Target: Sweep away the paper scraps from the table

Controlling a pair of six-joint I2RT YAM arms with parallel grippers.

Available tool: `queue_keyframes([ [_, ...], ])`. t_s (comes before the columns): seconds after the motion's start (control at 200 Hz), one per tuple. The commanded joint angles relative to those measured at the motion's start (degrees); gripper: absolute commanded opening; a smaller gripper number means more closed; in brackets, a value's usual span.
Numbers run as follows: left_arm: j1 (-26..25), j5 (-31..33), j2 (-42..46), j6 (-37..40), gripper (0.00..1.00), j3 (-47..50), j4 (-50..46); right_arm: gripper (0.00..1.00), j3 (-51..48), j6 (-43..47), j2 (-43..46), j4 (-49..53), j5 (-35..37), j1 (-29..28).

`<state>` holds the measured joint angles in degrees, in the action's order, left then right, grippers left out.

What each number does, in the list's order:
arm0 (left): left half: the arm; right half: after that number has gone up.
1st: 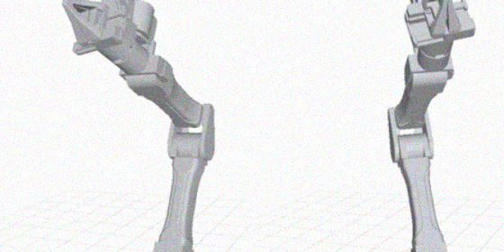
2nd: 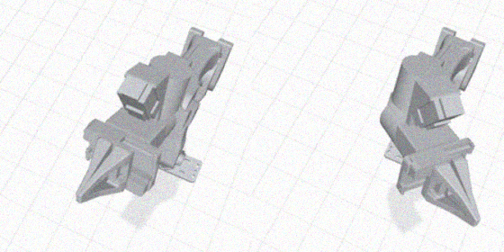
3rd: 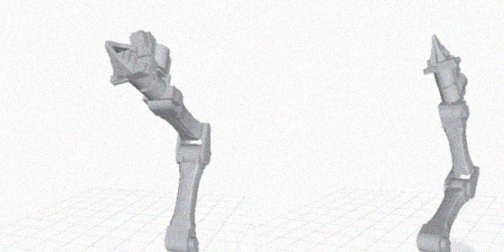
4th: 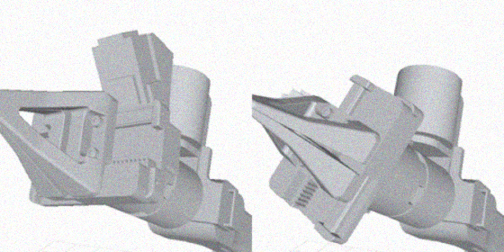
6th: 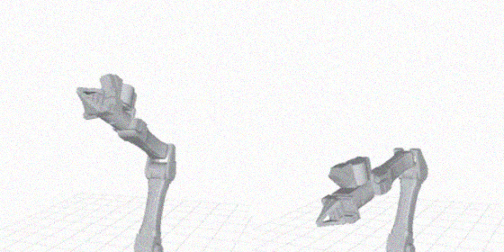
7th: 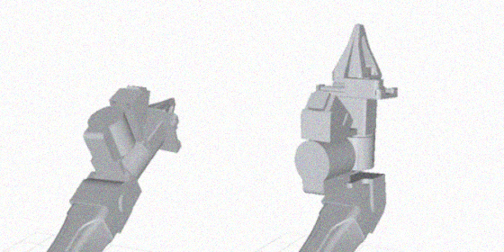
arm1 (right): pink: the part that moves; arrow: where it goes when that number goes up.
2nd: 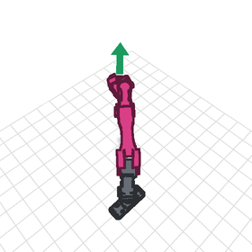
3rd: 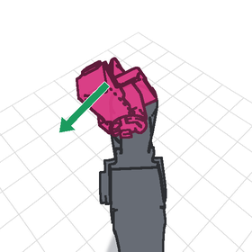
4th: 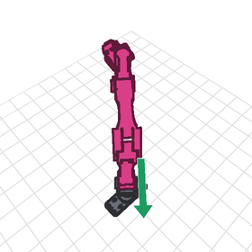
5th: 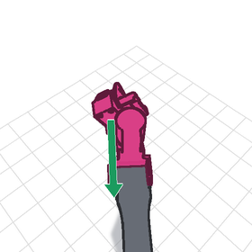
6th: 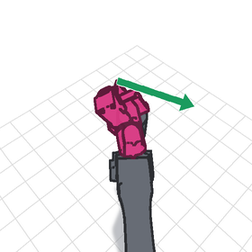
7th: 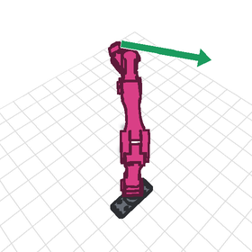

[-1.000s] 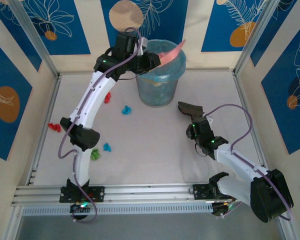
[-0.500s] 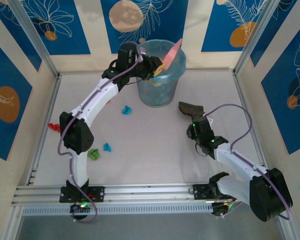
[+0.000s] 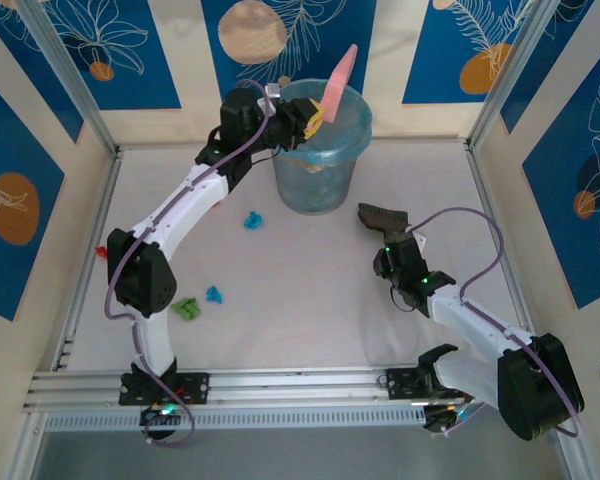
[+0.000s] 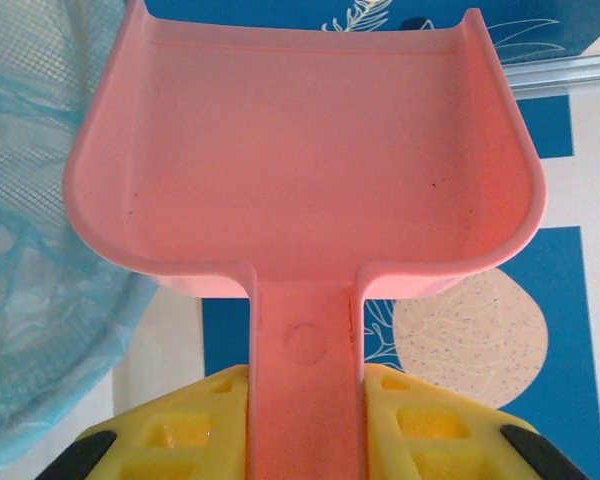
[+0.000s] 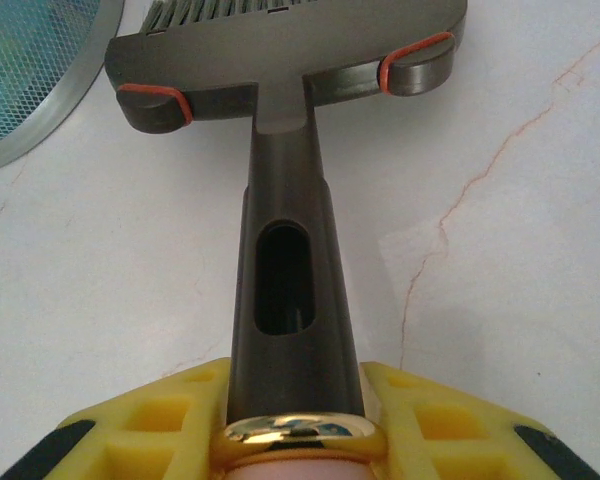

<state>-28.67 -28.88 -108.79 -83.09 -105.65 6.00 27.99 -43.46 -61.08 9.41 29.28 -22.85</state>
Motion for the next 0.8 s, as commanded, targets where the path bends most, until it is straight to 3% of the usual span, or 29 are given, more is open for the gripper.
queue_keyframes([
  [0.0, 0.6, 0.3, 3.6, -1.4, 0.00, 1.8, 5.9, 0.00, 1.4, 0.5, -0.4, -0.1, -0.3, 0.3],
  [0.52, 0.3, -0.3, 9.0, -1.6, 0.00, 8.2, 10.5, 0.00, 1.4, 0.8, -0.8, 0.0, 0.0, 0.5],
  [0.67, 0.0, 0.9, 14.2, 4.6, 0.00, 12.6, 8.7, 0.00, 1.3, 1.0, -0.9, 0.1, 0.4, 0.6],
  [0.795, -2.9, 5.1, 21.6, 14.5, 0.00, 18.5, 2.9, 0.00, 1.2, 1.1, -0.7, 0.4, 0.8, 0.6],
])
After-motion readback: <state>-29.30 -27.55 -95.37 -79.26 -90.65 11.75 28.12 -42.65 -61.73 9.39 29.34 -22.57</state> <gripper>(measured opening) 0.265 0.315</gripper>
